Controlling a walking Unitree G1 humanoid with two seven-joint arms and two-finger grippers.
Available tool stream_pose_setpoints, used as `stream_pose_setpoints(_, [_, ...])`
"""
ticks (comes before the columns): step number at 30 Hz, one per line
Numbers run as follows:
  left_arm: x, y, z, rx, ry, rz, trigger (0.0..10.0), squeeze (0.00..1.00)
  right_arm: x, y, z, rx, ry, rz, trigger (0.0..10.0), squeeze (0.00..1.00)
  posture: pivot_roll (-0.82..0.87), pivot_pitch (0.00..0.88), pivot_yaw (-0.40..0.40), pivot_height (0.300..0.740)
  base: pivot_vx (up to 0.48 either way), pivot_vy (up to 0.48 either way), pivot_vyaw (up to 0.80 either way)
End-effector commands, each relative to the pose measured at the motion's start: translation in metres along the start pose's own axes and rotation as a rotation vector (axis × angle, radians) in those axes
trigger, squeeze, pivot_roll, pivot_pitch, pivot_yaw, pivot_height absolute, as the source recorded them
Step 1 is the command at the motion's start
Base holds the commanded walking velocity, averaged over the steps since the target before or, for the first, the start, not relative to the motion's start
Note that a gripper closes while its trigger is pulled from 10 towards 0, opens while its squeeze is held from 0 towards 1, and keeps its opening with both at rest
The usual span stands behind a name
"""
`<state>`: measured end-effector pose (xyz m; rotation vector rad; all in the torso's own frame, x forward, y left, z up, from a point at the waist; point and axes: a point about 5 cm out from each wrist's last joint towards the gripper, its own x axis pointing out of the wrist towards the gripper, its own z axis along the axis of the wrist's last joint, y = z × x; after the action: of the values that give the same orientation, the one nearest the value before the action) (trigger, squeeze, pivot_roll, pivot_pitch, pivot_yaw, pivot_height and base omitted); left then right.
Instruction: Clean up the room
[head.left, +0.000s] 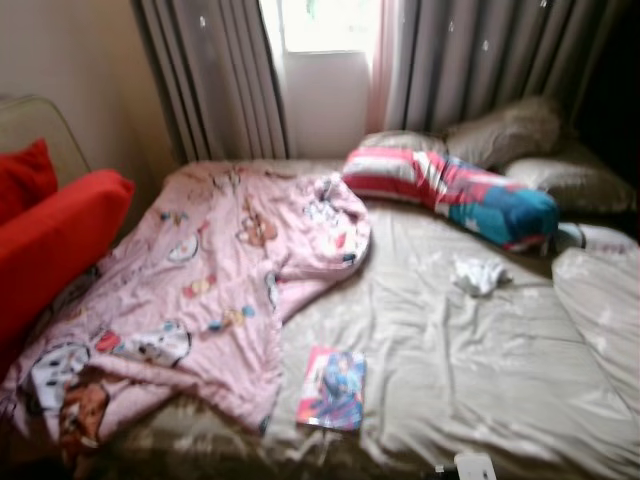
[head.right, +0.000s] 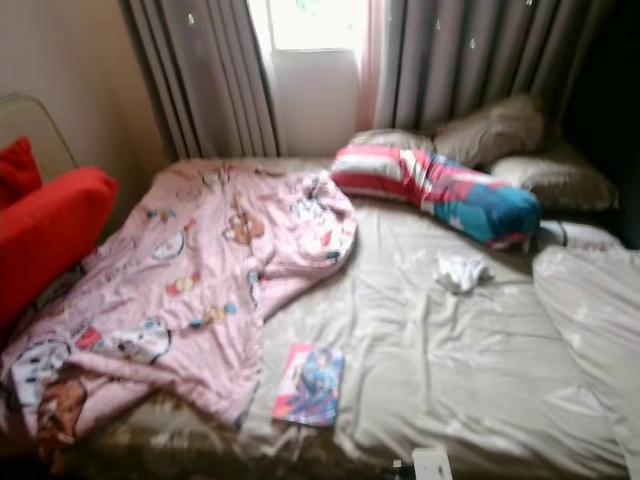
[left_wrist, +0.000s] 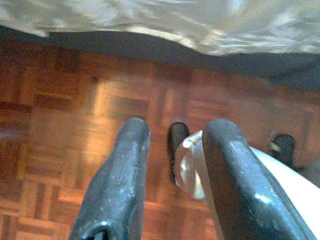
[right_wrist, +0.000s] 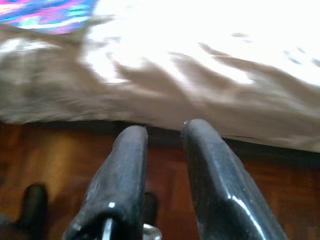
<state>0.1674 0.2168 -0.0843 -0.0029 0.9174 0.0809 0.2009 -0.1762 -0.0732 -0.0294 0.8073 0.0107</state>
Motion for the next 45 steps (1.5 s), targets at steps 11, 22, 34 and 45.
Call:
stream_pose_setpoints(11, [0.002, -0.005, 0.009, -0.004, -0.034, 0.008, 10.0, 0.00, 0.004, 0.009, 0.015, 0.000, -0.053, 0.033, 10.0, 0.00, -0.02, 0.042, 0.036, 0.740, 0.000, 0.107, 0.00])
stream_pose_setpoints(22, [0.005, -0.009, 0.026, -0.004, -0.111, -0.021, 10.0, 0.00, 0.006, 0.015, 0.030, 0.023, -0.130, 0.040, 10.0, 0.00, -0.02, 0.065, 0.052, 0.740, 0.000, 0.000, 0.00])
stream_pose_setpoints(34, [0.007, -0.015, 0.027, -0.032, -0.085, -0.036, 10.0, 0.00, 0.007, 0.017, 0.030, 0.014, -0.103, 0.039, 10.0, 0.89, -0.02, 0.056, 0.052, 0.740, 0.000, 0.000, 0.00])
stream_pose_setpoints(45, [0.005, -0.016, 0.020, -0.008, -0.073, -0.047, 10.0, 1.00, 0.005, 0.015, 0.019, 0.023, -0.073, 0.018, 10.0, 1.00, -0.02, 0.053, 0.055, 0.740, 0.000, 0.000, 0.00])
